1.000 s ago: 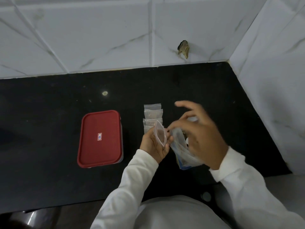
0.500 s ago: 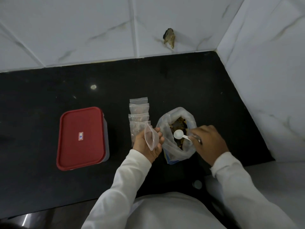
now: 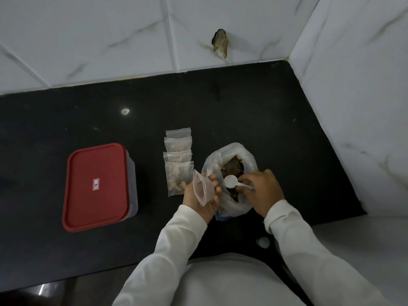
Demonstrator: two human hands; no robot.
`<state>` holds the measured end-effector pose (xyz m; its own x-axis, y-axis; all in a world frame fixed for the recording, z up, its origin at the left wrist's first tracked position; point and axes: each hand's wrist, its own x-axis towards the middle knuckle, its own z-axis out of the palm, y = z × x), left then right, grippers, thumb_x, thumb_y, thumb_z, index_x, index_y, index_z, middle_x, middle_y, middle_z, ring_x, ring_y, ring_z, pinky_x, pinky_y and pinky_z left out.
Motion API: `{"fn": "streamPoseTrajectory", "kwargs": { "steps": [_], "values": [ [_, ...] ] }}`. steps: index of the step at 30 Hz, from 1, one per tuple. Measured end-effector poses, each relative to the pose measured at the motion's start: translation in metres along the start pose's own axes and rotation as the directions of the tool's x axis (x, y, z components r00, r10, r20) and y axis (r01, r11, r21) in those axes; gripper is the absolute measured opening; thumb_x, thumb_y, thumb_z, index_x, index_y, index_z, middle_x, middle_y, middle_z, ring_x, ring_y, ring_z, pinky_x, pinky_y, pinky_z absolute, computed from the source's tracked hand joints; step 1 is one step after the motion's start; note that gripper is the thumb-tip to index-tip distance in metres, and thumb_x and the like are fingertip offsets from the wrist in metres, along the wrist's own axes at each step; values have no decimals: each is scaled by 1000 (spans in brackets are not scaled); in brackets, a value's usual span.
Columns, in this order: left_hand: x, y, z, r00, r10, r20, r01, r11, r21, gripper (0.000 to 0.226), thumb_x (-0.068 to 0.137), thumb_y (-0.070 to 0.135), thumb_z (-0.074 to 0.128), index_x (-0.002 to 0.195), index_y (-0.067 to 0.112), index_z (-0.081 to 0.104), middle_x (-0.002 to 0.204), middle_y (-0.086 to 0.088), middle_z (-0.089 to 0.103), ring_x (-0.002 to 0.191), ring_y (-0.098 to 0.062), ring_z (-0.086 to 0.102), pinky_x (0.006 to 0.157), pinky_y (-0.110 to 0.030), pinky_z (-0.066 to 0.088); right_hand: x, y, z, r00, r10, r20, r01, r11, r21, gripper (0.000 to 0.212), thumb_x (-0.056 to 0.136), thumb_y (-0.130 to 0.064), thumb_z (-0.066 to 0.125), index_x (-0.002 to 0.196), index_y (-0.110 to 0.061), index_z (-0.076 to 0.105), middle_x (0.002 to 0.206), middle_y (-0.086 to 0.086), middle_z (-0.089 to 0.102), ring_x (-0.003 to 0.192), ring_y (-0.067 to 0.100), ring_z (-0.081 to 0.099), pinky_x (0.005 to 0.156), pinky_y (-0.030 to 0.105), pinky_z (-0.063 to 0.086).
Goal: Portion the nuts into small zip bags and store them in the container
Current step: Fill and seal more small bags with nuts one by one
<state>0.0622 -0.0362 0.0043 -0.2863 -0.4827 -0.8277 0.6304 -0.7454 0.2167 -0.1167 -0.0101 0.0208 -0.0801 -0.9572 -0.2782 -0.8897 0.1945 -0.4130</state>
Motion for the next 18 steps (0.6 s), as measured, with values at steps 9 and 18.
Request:
{"fn": "streamPoseTrajectory", "kwargs": {
  "steps": [9,18],
  "values": [
    [2,-1,11,997,-70,-7,71,994,78,45,97,38,41,74,10,68,64,-3,60,49,-15,60,42,-20,48,8,1,-17,965,-110,-239,84,990,-117,21,82,-7,73,103,-11,73,92,11,62,80,26,61,67,39,56],
    [2,1,21,993,-72,-99,85,987,134,34,97,34,46,86,9,65,61,-4,60,50,-15,58,40,-20,48,7,-5,-10,986,-92,-136,89,996,-26,23,88,-13,63,109,-13,73,100,7,60,87,22,60,75,30,50]
  ]
}}
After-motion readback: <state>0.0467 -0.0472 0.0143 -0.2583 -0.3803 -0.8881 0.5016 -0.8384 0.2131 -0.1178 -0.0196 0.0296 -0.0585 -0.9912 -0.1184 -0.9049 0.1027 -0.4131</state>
